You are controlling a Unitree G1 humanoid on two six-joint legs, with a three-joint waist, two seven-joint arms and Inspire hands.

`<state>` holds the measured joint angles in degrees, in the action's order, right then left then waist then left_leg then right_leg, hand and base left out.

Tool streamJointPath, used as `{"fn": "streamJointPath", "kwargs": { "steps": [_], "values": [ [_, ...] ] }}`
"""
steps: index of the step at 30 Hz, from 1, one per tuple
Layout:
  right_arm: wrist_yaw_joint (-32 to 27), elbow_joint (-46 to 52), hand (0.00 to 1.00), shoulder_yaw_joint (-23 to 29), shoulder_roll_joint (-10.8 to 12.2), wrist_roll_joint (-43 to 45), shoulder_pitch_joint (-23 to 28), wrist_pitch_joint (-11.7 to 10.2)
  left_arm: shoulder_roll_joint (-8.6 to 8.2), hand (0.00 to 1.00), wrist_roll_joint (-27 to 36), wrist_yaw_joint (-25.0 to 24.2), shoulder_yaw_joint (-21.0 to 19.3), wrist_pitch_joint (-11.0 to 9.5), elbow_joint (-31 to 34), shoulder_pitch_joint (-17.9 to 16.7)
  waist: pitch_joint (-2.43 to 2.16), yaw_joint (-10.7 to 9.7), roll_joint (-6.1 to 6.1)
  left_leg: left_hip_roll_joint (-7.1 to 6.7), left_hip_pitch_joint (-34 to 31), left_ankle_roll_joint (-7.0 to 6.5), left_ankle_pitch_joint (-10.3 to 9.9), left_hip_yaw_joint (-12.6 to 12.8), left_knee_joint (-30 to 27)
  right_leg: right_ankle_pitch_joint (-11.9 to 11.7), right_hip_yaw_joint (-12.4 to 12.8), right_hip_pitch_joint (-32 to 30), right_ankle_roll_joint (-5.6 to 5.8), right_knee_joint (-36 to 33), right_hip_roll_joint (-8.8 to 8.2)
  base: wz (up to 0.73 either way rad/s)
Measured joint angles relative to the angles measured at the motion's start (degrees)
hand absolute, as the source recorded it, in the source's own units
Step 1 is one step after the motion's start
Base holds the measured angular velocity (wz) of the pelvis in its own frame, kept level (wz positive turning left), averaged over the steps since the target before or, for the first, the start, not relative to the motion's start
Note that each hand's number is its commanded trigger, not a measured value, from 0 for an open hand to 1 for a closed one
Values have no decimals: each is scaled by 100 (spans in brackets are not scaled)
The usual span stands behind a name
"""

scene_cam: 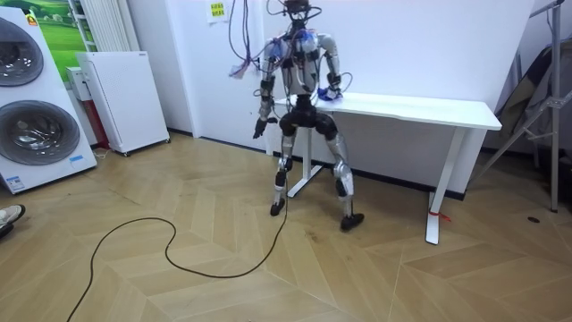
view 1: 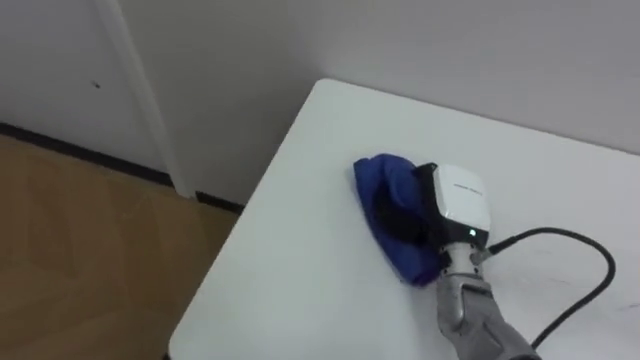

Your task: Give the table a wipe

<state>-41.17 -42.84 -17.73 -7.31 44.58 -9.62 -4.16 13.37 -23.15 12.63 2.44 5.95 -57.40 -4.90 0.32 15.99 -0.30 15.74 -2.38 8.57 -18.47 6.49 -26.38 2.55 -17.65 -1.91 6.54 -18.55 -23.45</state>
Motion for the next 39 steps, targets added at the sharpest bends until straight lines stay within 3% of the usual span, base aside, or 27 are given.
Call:
{"fn": "streamJointPath", "kwargs": {
  "steps": [1,2,3,4,5,6,7,8,9,10,11,12,14,16,18,19,21,23,24,26,28,29,31,32,34,37,39],
  "values": [
    [-5,2,100,92,0,19,18,-158,62,0,-4,10,-36,-3,25,33,1,6,-66,158,3,215,40,-62,-7,-198,-91,-21,-10,-59,137,0],
    [-5,1,100,135,-12,45,22,-242,71,0,-5,35,-68,-7,40,-9,-26,27,-52,324,61,385,96,-57,-51,172,-287,-80,491,-337,243,-19],
    [-9,3,100,163,-14,85,22,-257,64,0,-5,37,-77,-11,37,-47,-37,24,-46,453,106,391,166,-51,-17,392,-323,-136,548,-512,341,-40],
    [-57,0,100,293,-46,96,81,-297,35,0,0,36,-129,-54,40,-143,-34,-21,27,660,149,288,395,-38,81,672,-347,-283,396,-924,502,-35],
    [-125,4,100,425,-117,55,218,-303,38,0,-3,50,-246,-125,87,-279,-49,-105,-30,744,222,82,753,-9,267,901,-360,-449,268,-1149,587,-20],
    [-143,8,100,519,-168,41,268,-325,44,0,-3,77,-296,-130,130,-376,-46,-228,-74,767,212,16,954,-4,352,1001,-388,-503,189,-1218,609,13],
    [-195,7,100,747,-298,6,408,-339,35,0,-2,88,-411,-132,137,-537,-43,-483,-109,825,171,-58,1322,64,485,1192,-449,-505,45,-1291,693,37],
    [-261,-7,100,1055,-466,-85,617,-363,30,0,-7,91,-537,-155,143,-700,-37,-685,-117,866,139,-62,1520,290,524,1327,-446,-497,-108,-1313,812,43],
    [-297,-48,100,1239,-541,-158,716,-383,30,0,-10,94,-620,-154,147,-790,-42,-802,-180,865,88,-58,1558,436,507,1366,-447,-496,-165,-1304,876,55],
    [-403,-186,100,1575,-694,-375,899,-411,39,0,-23,107,-755,-138,179,-947,-75,-1042,-170,841,-18,-56,1565,754,436,1425,-446,-468,-261,-1249,1016,64],
    [-512,-350,100,1921,-852,-610,1121,-448,54,0,-31,115,-906,-133,177,-1056,-56,-1187,-227,740,-53,-42,1554,962,404,1434,-442,-402,-283,-1155,1131,66],
    [-529,-393,100,2094,-928,-701,1254,-456,65,0,-33,122,-963,-133,187,-1118,-59,-1247,-246,666,-82,-12,1522,980,371,1434,-436,-355,-311,-1083,1194,56],
    [-516,-406,100,2641,-1168,-999,1736,-454,54,0,-127,123,-1026,-142,321,-1349,-49,-1349,-234,64,-142,-79,897,967,67,1373,-256,-227,-414,-782,1382,28],
    [-432,-314,100,2918,-1224,-1081,1843,-451,45,0,-127,113,-1024,-140,382,-1563,-85,-1388,-119,-279,-53,-210,606,990,138,1285,-96,-184,-482,-574,1530,-15],
    [-272,-89,100,2952,-1261,-1059,1860,-434,9,0,-117,47,-1029,-140,405,-1653,-69,-1234,33,-305,201,-222,596,954,352,1209,116,-172,-563,-507,1706,-64],
    [-201,110,100,2925,-1251,-953,1781,-326,-73,0,-109,37,-1028,-140,403,-1668,-63,-1127,166,-369,320,-230,591,808,460,1199,361,-187,-550,-511,1775,-91],
    [-171,379,100,2758,-1245,-765,1613,-49,-220,0,-108,15,-1015,-140,404,-1649,-27,-971,306,-533,542,-242,588,594,685,1163,880,-245,-524,-520,1922,-100],
    [-59,771,100,2237,-1153,-548,1331,365,-323,0,-6,17,-1021,-166,411,-1520,-51,-625,395,-651,705,-265,595,590,978,1012,1423,-476,-545,-522,2085,-121],
    [29,914,100,2016,-1106,-479,1246,465,-325,0,6,27,-1010,-174,419,-1474,-51,-555,390,-666,705,-268,597,591,1053,945,1496,-564,-553,-516,2116,-103],
    [394,1267,100,898,-779,-210,828,651,-322,0,67,64,-869,-153,354,-1152,-34,-483,323,-665,695,-205,634,574,1332,703,1525,-716,-612,-360,2194,-46],
    [749,1319,100,84,-527,88,381,710,-321,0,132,71,-572,-150,326,-934,-17,-311,261,-689,689,-172,659,571,1436,595,1521,-762,-588,-262,2203,-19],
    [1002,1244,100,-411,-322,236,55,669,-322,0,132,72,-389,-135,309,-829,11,-185,210,-713,684,-173,657,479,1499,542,1483,-753,-554,-189,2204,-14],
    [1268,1060,100,-768,-74,518,-230,540,-322,0,112,72,-216,-86,296,-730,35,-48,115,-758,653,-199,669,235,1576,428,1391,-659,-576,-58,2193,27],
    [1378,978,100,-816,16,604,-313,495,-324,0,111,70,-146,-16,298,-736,3,53,56,-766,649,-220,667,136,1598,390,1269,-561,-571,69,2164,44],
    [1443,976,100,-801,24,767,-353,493,-323,0,113,68,-151,145,319,-893,-8,107,32,-776,656,-263,636,74,1591,376,1144,-461,-545,160,2130,29],
    [1103,893,100,-501,-41,798,-10,269,-318,0,118,58,-244,364,412,-1181,9,-34,81,-829,728,-303,635,-65,1599,374,832,-223,-489,339,2032,33],
    [680,791,100,-298,-76,805,343,16,-269,0,113,58,-371,345,461,-1270,14,-202,120,-856,811,-311,635,-60,1605,394,670,-41,-444,456,1973,40]
  ]
}}
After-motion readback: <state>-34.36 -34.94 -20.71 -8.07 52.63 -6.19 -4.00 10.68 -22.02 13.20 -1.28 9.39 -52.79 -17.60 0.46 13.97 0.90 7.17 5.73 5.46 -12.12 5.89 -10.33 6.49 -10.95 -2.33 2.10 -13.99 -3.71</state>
